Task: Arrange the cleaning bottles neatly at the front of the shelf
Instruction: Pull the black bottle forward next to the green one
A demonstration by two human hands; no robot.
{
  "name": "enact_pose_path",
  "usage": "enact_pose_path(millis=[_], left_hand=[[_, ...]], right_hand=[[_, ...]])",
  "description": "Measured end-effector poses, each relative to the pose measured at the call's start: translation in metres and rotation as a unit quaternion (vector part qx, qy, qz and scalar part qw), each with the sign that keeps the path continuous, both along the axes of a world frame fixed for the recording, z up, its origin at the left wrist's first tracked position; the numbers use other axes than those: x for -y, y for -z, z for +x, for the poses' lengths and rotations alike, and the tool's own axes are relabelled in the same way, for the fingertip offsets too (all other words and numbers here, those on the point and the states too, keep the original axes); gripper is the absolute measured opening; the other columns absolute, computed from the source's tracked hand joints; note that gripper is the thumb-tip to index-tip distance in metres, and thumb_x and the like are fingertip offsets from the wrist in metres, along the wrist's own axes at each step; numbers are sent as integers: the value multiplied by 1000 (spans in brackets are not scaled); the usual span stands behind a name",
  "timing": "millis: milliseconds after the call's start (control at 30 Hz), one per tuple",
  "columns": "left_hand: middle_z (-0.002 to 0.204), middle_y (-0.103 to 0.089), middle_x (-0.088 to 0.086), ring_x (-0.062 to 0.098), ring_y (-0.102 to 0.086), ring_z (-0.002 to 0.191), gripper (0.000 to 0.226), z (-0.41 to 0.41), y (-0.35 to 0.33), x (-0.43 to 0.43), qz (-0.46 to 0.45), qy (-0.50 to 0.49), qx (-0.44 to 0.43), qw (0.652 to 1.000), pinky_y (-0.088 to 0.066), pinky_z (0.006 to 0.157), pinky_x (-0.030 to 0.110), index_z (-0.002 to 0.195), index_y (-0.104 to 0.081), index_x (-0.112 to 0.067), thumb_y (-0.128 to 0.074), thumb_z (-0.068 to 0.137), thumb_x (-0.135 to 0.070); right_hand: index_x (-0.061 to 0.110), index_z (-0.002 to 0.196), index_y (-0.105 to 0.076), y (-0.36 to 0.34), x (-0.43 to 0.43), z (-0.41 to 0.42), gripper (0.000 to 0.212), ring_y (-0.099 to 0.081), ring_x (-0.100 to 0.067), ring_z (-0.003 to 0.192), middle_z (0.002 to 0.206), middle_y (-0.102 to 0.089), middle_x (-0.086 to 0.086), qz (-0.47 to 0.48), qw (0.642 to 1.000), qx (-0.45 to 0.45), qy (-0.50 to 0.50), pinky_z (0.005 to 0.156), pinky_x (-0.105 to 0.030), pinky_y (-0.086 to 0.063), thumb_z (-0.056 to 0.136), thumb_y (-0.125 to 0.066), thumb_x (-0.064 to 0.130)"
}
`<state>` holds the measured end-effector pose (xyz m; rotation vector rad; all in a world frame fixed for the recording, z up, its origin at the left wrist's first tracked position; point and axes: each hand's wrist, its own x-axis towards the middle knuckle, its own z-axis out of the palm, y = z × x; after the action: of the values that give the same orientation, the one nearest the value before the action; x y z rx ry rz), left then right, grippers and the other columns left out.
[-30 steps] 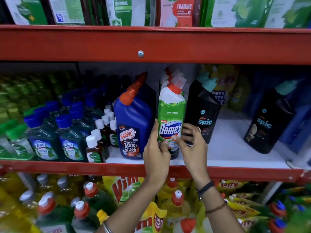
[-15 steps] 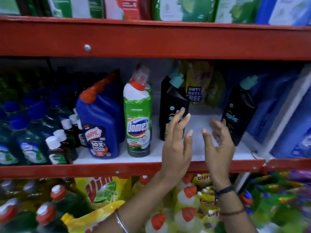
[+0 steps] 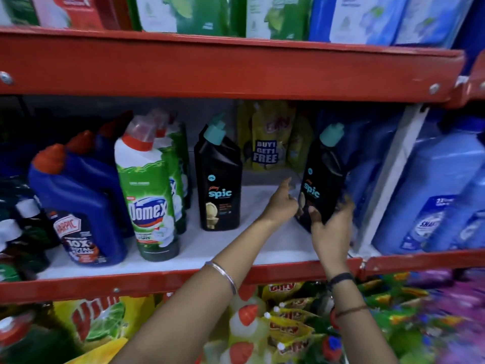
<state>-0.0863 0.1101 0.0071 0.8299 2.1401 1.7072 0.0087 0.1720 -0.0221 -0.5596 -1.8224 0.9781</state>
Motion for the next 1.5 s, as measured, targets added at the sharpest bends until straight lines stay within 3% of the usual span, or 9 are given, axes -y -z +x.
enact_pose_path(millis=[67,233,367,533,733,833,900,1133,1500], left_hand=[[150,-39,16,24,-43,134,60,-5,3,-5,-19,24,-10,999,-42,84,17,150,-16,-7,-40,96,4],[119,-48,14,-21,-56,68,45,-6,10,-5,-6,55,-29,998,-44,62,3,141,-33,1,-41,97,5],[131,-53,21,17,-57,103,41,4,8,10,-2,29,-73,997,-47,82,22,136,-40,-3,-47,96,-1],[117,-61,5,10,-65,73,38,25,-7,47,18,-17,-105,994,-49,59,5,132,-46,-12,-51,95,-6],[119,-67,7,20,-70,89,47,51,-8,101,59,-141,-184,971,-60,78,38,133,-49,-26,-59,90,-9],[114,-70,3,15,-68,91,51,58,-2,127,80,-191,-189,960,-58,75,27,133,-48,-32,-59,87,-10],[111,-71,3,19,-70,91,55,58,5,144,78,-225,-183,954,-60,76,39,132,-45,-41,-58,85,-16],[119,-68,-1,16,-67,103,56,58,22,179,83,-297,-183,934,-58,82,43,133,-43,-35,-61,85,-14],[112,-66,11,27,-69,89,54,48,37,184,27,-281,-215,935,-61,70,44,140,-31,-36,-54,94,-19]], right_hand=[[-2,129,-40,0,-5,0,53,-53,-38,115,125,-54,-26,32,999,19,11,86,-29,-41,82,-64,2],[1,127,-44,-4,-12,1,53,-56,-40,112,123,-58,-24,44,999,29,7,84,-39,-46,79,-67,2],[7,126,-47,-9,-14,9,54,-60,-33,110,122,-63,-17,1,999,10,-33,87,-34,-45,78,-70,5],[11,124,-47,-19,2,24,53,-57,-10,96,113,-58,0,-43,992,-40,-115,75,0,-41,78,-73,7],[26,117,-46,-25,38,23,49,-58,6,101,115,-58,7,-51,970,-71,-228,80,-5,-46,80,-70,5],[19,125,-48,-21,59,18,51,-61,0,104,125,-58,3,-56,960,-59,-267,88,-18,-50,81,-70,6],[18,129,-47,-17,72,15,55,-62,-9,108,133,-55,0,-63,952,-52,-294,91,-27,-50,81,-70,8],[29,123,-48,-15,108,2,54,-62,5,101,130,-55,2,-82,933,-39,-348,93,-34,-52,81,-68,3],[26,122,-51,-1,116,-12,53,-64,-11,106,125,-60,0,-80,941,-16,-329,85,-20,-55,80,-68,-1]])
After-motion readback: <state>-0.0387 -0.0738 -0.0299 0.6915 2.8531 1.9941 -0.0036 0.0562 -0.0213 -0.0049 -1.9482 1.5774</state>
